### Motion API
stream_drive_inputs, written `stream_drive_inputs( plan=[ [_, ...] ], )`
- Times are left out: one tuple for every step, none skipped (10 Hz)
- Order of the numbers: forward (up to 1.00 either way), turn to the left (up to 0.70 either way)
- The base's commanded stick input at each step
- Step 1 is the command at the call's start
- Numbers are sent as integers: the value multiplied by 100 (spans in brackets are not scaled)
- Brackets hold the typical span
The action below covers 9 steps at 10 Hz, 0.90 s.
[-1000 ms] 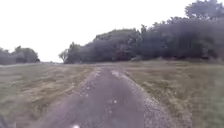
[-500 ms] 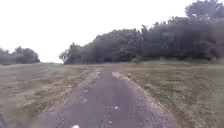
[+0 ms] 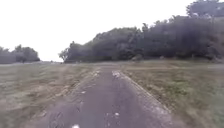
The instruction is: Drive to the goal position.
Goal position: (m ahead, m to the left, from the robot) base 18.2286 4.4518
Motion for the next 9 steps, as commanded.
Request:
stream_drive_inputs(
  plan=[
    [45,21],
    [45,23],
    [45,24],
    [45,24],
    [45,24],
    [45,24],
    [45,24],
    [45,24],
    [45,18]
  ],
)
